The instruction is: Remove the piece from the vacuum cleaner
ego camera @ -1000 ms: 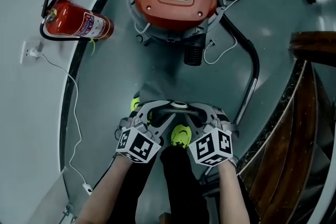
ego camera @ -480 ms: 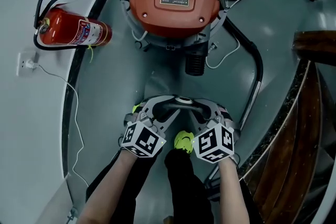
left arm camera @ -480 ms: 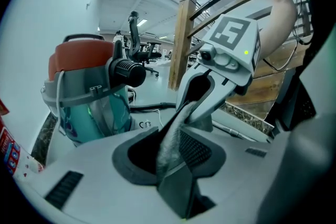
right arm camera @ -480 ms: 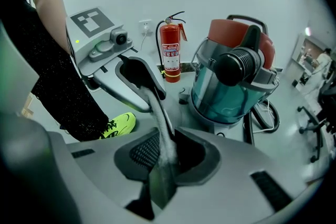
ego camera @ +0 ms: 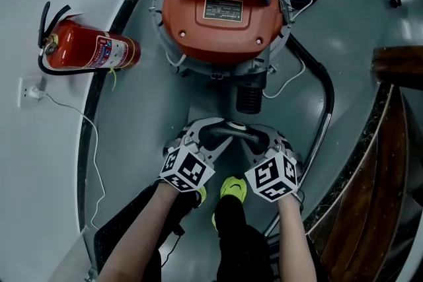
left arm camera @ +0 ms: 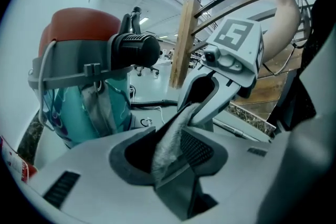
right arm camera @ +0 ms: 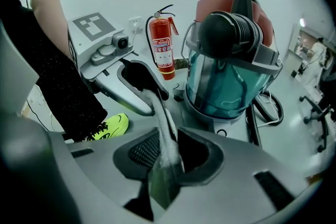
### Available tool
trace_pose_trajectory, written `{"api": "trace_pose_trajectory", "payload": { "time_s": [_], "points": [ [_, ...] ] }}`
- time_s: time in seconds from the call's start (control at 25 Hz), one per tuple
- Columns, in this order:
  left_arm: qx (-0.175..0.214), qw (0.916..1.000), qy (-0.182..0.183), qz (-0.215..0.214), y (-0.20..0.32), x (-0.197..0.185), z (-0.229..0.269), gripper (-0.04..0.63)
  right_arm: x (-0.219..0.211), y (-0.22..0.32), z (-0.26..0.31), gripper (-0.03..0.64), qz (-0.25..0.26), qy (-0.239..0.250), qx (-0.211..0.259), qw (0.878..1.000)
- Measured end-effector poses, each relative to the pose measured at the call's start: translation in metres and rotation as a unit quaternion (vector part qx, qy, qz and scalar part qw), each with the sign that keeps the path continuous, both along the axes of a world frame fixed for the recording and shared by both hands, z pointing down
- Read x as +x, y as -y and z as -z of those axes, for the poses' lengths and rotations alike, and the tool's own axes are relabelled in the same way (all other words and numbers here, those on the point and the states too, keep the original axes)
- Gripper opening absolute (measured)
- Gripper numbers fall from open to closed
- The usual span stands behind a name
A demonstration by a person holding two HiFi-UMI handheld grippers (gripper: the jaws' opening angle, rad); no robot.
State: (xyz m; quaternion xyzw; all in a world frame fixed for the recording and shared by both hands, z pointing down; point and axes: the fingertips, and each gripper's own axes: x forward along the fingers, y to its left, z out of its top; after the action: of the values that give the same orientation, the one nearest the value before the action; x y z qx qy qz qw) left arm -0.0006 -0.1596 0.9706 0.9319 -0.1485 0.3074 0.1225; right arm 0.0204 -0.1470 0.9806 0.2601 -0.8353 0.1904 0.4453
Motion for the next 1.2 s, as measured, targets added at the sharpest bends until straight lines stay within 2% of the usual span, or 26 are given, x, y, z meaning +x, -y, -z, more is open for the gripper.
{"api": "trace_pose_trajectory", "payload": {
  "time_s": [0.08,0.16,0.24,0.36,0.68,0.88,1.0,1.12,1.2],
  "points": [
    [-0.003,1.0,-0.005,0.0,0.001,0.001,0.0,0.168,-0.001,0.002,-0.001,0.111,-0.01,0.006,-0.003,1.0],
    [0.002,0.9999,-0.01,0.004,0.003,0.001,0.003,0.191,0.0,0.005,0.002,0.173,-0.025,0.01,-0.001,1.0],
    [0.012,0.9998,-0.013,0.013,0.008,0.0,0.007,0.26,0.004,0.008,0.005,0.233,-0.04,0.007,0.003,0.999],
    [0.023,0.9994,-0.01,0.022,0.01,-0.005,0.016,0.308,0.009,0.006,0.013,0.29,-0.054,-0.001,0.004,0.999],
    [0.006,0.9996,-0.022,0.016,-0.002,-0.003,0.032,0.318,0.01,-0.011,0.028,0.29,-0.073,0.01,-0.022,0.997],
    [-0.012,0.998,-0.049,0.037,0.0,-0.008,0.051,0.319,0.004,-0.012,0.042,0.29,-0.089,0.028,-0.036,0.995],
    [-0.018,0.9978,-0.051,0.039,0.003,-0.01,0.069,0.319,0.002,-0.01,0.058,0.287,-0.105,0.046,-0.045,0.992],
    [-0.022,0.9977,-0.051,0.038,0.005,-0.009,0.088,0.297,0.006,-0.013,0.076,0.241,-0.12,0.063,-0.06,0.989],
    [-0.021,0.9979,-0.051,0.032,0.005,-0.007,0.102,0.223,0.009,-0.011,0.091,0.162,-0.132,0.073,-0.059,0.987]
  ]
}}
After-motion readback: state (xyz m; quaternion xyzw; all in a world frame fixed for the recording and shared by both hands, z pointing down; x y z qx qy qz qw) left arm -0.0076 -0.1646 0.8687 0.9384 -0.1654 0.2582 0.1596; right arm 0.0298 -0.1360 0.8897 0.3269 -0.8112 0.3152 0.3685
